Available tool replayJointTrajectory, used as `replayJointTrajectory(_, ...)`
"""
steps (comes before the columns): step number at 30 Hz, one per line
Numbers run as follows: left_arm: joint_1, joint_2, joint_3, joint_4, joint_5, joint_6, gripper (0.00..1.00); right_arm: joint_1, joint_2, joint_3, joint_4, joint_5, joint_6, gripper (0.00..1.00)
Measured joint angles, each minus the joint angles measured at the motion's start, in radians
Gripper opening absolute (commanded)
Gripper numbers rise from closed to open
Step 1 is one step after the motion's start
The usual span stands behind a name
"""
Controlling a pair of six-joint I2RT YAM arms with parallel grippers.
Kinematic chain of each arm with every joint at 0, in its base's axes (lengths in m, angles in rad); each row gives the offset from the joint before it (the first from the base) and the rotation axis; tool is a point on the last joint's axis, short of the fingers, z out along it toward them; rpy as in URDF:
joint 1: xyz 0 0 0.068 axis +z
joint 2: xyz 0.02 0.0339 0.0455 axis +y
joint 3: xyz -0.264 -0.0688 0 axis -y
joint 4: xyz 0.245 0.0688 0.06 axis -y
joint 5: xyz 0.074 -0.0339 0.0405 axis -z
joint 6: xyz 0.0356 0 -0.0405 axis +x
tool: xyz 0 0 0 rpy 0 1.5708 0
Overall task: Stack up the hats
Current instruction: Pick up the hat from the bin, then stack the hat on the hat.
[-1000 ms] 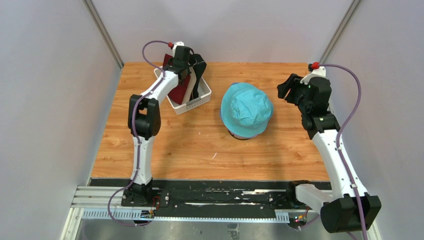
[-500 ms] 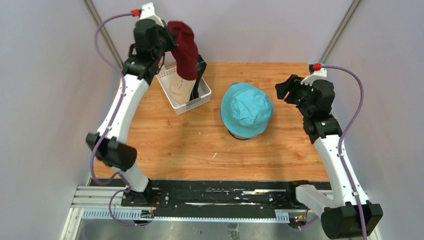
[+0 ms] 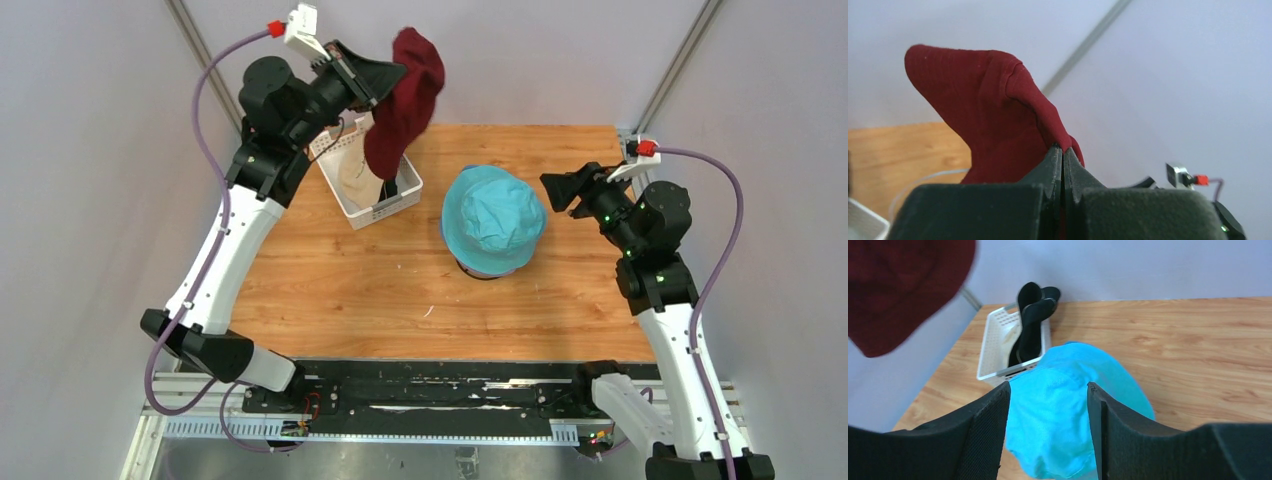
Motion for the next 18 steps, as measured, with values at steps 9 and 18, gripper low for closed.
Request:
replayJointTrajectory(9,-0.12,0.0,-0.074,0.067,0.083,-0.099,0.0,0.0,-0.016,-0.063,0.088,-0.188,0.092,0.58)
replayJointTrajectory(18,-0.233,0.01,-0.077,0.122,0.091,-0.13,0.0,0.0,-0.097,-0.066,0.015,-0.085,0.042,0.57)
